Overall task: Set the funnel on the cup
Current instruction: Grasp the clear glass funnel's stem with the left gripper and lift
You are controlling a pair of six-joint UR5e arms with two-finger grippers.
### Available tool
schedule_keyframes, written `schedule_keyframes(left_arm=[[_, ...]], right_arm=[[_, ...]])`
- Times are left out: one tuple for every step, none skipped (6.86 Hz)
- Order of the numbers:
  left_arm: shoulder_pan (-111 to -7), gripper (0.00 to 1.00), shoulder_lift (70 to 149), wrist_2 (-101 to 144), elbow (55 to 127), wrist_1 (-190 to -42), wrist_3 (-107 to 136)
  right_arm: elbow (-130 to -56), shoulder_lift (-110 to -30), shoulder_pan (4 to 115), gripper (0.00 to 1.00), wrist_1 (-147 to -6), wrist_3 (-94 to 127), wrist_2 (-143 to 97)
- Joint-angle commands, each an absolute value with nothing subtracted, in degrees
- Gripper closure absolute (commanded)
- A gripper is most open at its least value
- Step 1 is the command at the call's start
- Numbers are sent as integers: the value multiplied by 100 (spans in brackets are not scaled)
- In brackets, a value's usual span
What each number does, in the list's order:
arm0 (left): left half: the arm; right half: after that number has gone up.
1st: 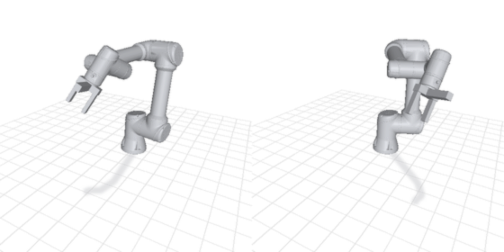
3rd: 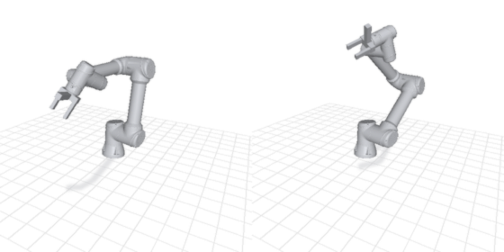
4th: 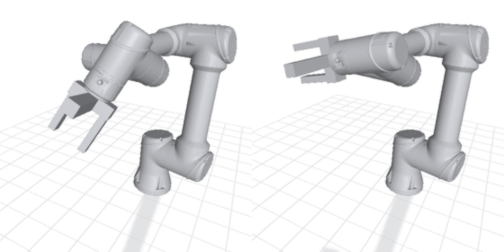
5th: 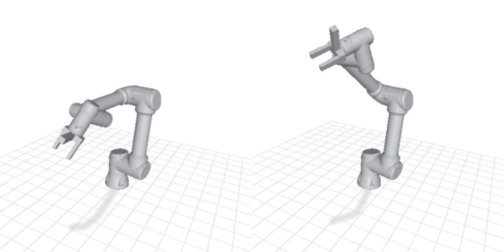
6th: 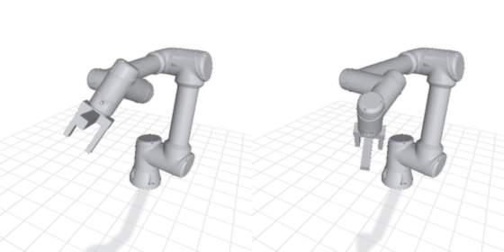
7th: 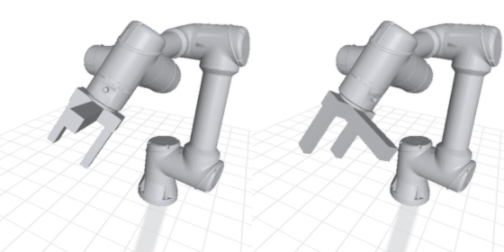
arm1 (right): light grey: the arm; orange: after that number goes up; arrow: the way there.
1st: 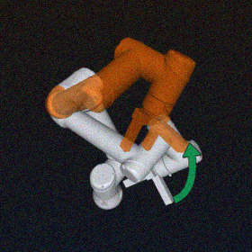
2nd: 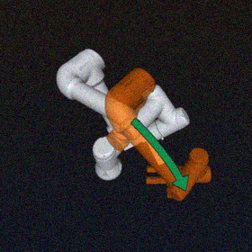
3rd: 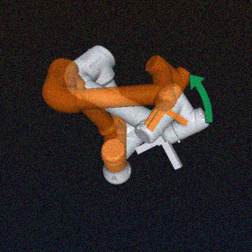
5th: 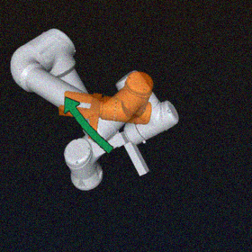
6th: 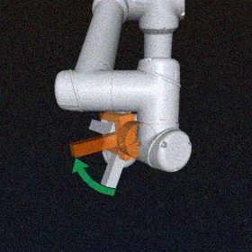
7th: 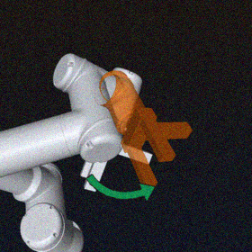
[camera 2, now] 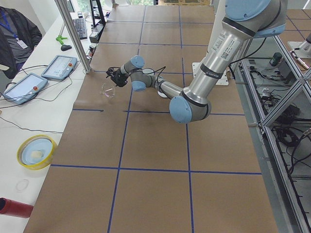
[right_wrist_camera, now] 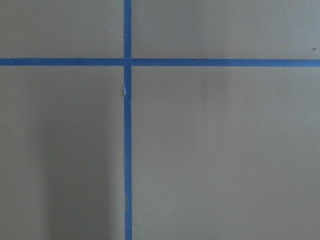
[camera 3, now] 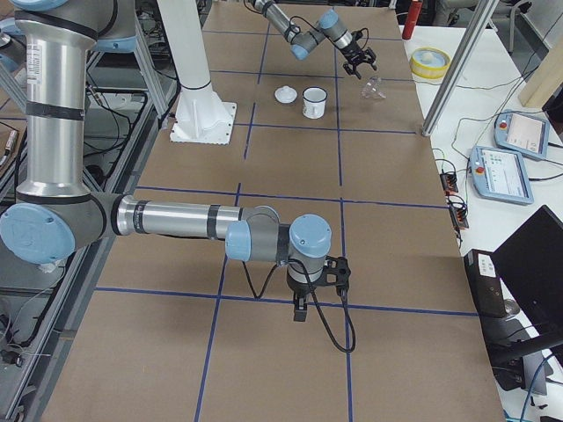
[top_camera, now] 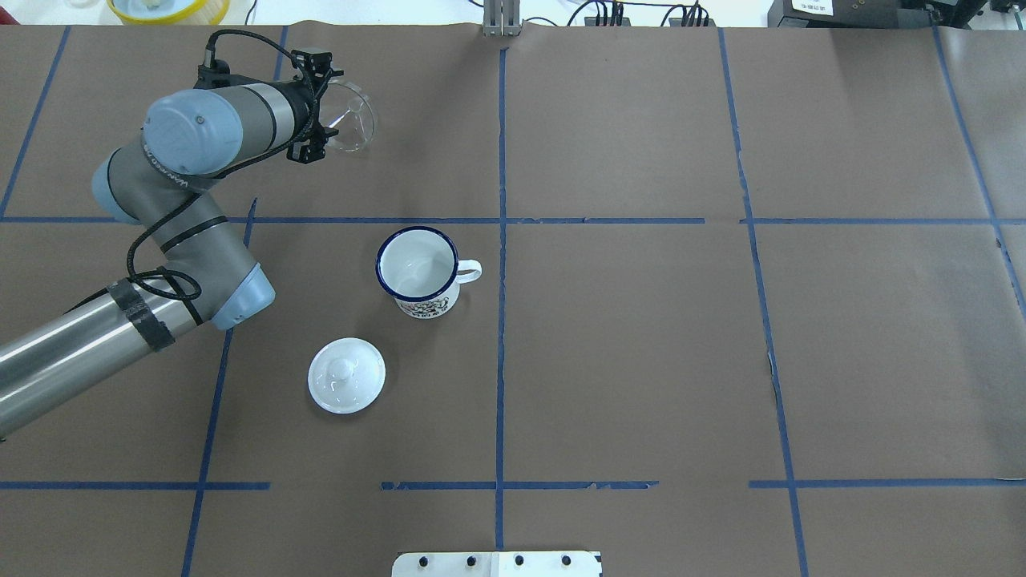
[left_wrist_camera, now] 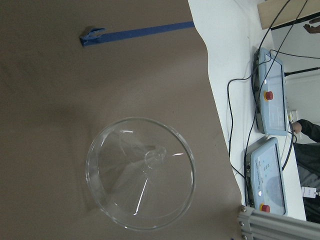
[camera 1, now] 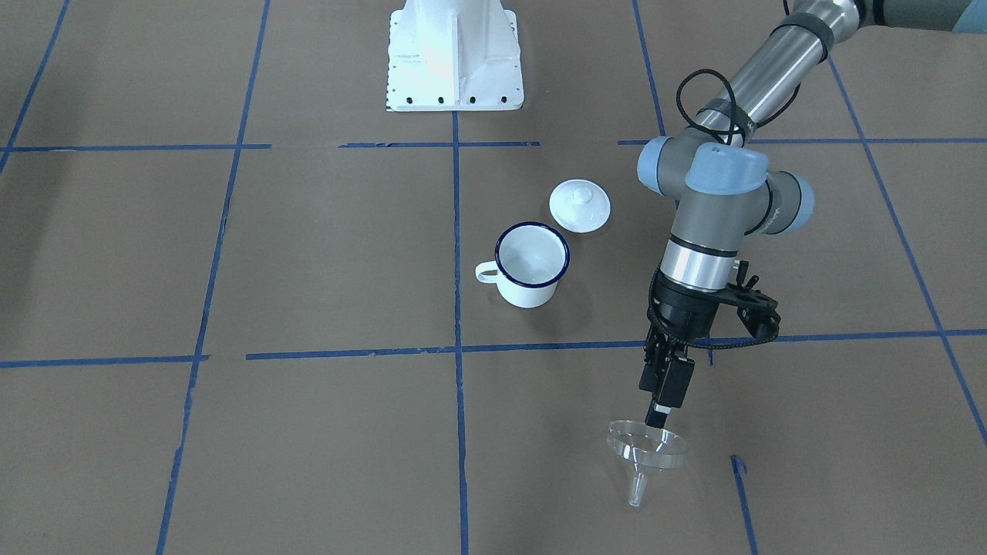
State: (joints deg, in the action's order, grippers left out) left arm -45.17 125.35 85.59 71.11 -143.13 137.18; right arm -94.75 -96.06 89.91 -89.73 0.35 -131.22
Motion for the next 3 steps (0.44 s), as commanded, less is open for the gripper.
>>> schedule_keyframes(left_arm=[[-4596,18,12735,8464,6488,-14739,13834],[-4631,22,12892,8464,6251,-14783,13851],[-4693,31,12981,8464,6023,-15044,14200]], right_arm=[[-9475,-9606,8991,0,-8974,35,-13122],[-9475,-9606,8991,0,-8974,35,-13122],[-9475,-9606,8991,0,-8974,35,-13122]])
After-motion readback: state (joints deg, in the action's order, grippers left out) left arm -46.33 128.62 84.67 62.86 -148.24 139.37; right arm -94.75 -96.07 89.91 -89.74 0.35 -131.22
